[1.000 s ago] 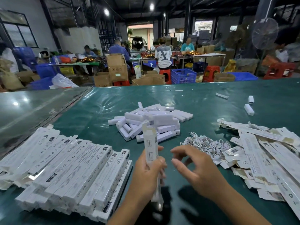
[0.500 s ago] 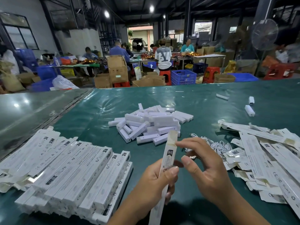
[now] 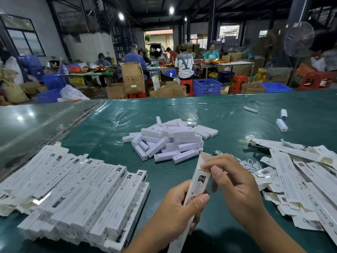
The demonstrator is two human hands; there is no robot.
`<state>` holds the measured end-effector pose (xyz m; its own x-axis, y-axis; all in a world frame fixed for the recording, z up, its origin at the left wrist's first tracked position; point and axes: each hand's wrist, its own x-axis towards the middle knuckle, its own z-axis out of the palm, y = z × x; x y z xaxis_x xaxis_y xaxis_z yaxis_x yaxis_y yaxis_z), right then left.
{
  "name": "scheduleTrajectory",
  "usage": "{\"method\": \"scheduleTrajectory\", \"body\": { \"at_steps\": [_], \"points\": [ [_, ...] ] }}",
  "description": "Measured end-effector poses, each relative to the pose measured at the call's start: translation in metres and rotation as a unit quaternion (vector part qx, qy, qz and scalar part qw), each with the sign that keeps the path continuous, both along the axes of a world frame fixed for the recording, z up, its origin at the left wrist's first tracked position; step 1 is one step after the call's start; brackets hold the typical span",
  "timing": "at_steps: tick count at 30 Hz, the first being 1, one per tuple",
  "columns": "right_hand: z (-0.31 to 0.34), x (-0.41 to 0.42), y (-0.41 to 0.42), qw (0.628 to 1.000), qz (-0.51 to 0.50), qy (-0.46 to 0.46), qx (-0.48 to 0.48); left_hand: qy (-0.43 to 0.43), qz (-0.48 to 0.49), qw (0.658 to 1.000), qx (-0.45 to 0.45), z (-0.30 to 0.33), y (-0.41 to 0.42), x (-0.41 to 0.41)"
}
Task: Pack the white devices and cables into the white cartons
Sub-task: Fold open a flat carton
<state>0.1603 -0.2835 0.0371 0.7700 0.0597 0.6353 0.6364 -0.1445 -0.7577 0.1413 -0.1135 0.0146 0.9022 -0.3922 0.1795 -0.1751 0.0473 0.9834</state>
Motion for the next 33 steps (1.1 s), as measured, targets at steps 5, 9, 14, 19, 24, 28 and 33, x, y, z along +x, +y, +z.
{"method": "scheduleTrajectory", "body": {
  "at_steps": [5,9,14,19,24,28,33],
  "points": [
    [-0.001,-0.004,0.011,0.966,0.028,0.169,0.194,-0.031,-0.002,0.999,0.034,-0.004,-0.001,0.002],
    [-0.001,-0.004,0.011,0.887,0.113,0.341,0.291,-0.029,0.008,0.998,0.052,-0.007,-0.001,0.002],
    [0.01,-0.006,0.001,0.962,0.084,0.242,0.094,-0.021,0.027,0.999,0.035,-0.007,-0.002,0.004],
    [0.012,-0.011,0.002,0.986,0.084,0.146,-0.008,-0.032,0.041,0.998,0.022,-0.005,0.001,0.005],
    [0.011,-0.008,0.001,0.989,0.039,0.138,0.023,-0.018,0.027,0.999,0.033,-0.005,-0.003,0.003],
    [0.008,-0.007,0.002,0.991,0.006,0.135,0.025,-0.008,0.02,0.999,0.043,-0.005,-0.003,0.002],
    [0.005,-0.006,0.002,0.993,-0.009,0.12,0.016,-0.008,0.019,0.999,0.048,-0.004,-0.003,0.001]
  ]
}}
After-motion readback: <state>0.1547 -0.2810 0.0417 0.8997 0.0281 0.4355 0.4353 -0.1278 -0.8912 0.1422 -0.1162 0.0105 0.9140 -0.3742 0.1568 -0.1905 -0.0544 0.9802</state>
